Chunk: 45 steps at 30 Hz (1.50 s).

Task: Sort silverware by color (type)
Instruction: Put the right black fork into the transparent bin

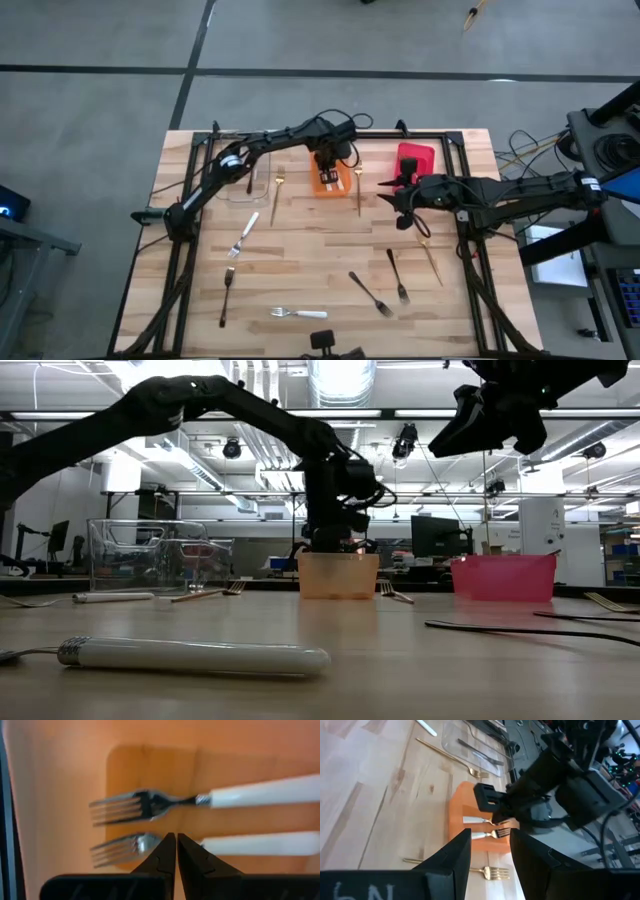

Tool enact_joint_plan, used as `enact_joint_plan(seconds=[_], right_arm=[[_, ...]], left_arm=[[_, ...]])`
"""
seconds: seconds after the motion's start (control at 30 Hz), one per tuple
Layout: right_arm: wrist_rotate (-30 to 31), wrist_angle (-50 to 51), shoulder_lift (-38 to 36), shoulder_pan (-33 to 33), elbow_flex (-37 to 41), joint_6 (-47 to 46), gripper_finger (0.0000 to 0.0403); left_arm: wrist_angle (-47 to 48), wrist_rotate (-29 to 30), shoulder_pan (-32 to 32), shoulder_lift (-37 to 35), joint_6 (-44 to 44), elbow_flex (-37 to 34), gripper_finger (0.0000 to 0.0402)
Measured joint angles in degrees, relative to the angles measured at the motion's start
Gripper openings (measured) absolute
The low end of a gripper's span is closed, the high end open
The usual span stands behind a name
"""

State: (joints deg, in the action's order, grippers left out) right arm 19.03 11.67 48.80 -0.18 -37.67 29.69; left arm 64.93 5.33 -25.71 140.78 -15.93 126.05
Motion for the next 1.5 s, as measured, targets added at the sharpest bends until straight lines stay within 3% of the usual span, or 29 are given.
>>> enact_joint_plan(seconds=[0.6, 0.87, 1.5], right_arm=[[-0.2, -0.1, 0.0, -2.2, 0.4, -0.2, 0.0128], [-0.2, -0.1, 0.0, -2.2, 0.4, -0.2, 0.0128], [-0.2, -0.1, 0.0, -2.3, 0.4, -0.1, 0.0128]], left_arm=[[-0.3, 1.2, 0.3, -0.3, 3.7, -1.2, 0.0000], [0.1, -12.5, -0.1, -0.3, 21.8, -0.1, 0.0000], [0.4, -8.4, 0.4, -0.3, 36.5, -0.1, 0.0000]])
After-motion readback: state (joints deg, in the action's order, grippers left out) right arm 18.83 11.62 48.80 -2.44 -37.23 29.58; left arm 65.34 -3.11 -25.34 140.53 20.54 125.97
